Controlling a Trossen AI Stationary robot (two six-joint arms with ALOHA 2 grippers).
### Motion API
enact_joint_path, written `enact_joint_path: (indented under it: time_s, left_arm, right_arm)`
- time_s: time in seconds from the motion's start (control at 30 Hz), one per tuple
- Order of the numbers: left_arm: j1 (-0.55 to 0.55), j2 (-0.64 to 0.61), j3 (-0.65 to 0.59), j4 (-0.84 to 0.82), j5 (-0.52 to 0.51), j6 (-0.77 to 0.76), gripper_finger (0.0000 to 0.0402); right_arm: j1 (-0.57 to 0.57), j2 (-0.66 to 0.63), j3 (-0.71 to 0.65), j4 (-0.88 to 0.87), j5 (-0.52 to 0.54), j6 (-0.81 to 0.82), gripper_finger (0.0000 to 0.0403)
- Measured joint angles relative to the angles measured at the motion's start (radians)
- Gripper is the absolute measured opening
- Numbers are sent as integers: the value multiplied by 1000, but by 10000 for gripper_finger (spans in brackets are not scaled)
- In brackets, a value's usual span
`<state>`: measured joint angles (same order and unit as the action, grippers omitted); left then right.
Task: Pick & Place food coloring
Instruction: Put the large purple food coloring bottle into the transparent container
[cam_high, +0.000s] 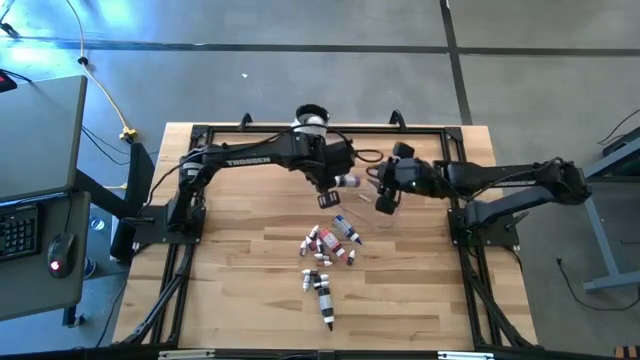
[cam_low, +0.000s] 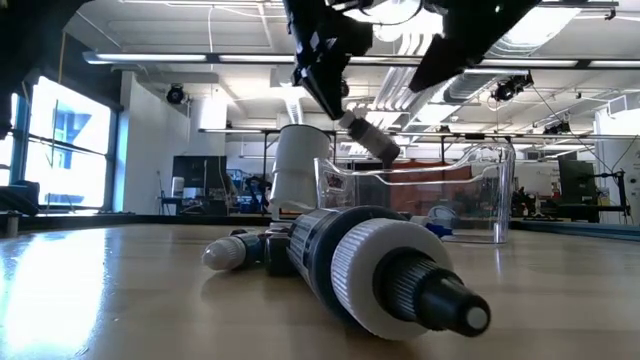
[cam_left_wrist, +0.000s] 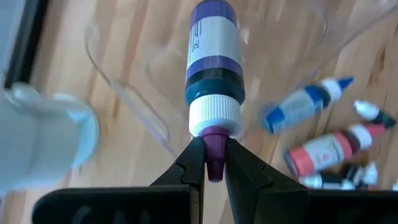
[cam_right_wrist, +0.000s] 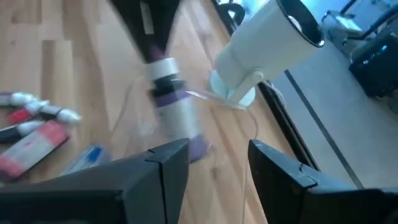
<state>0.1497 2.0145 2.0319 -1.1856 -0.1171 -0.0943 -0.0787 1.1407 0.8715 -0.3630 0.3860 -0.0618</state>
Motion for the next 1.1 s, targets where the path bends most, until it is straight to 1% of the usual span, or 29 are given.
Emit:
enact_joint_path:
  time_s: [0.07,0.17,0.27,0.33,0.47,0.6,0.7,0.83,0.97,1.1]
  left_arm:
    - [1,9,0,4,9,-15,32]
    - [0,12,1,-2,43,-16,32]
    - [0,16,0,-21,90,-22,32]
    - [0,17,0,-28,91,-35,32]
    - [2,17,0,-30,90,-41,32]
    - [2,17,0,-53,93,-36,32]
    - [1,17,0,-95,77,-34,32]
    - [2,31,0,-143,47,-37,32]
    - [13,41,3,-144,45,-39,32]
    - [29,53,-1,-132,60,-41,32]
  right_arm:
    - [-58,7,-57,92,-75,-40,158]
    - [-140,21,-127,217,-183,-47,158]
    - [-210,36,-168,287,-268,-29,158]
    - [-244,54,-193,318,-323,-10,158]
    - [-273,129,-214,411,-429,19,158]
    - [-265,239,-212,486,-514,19,158]
    - [-259,297,-188,499,-522,18,158]
    - [-259,340,-173,493,-518,43,158]
    - [-249,347,-165,497,-525,44,158]
    - [-243,350,-165,544,-522,43,158]
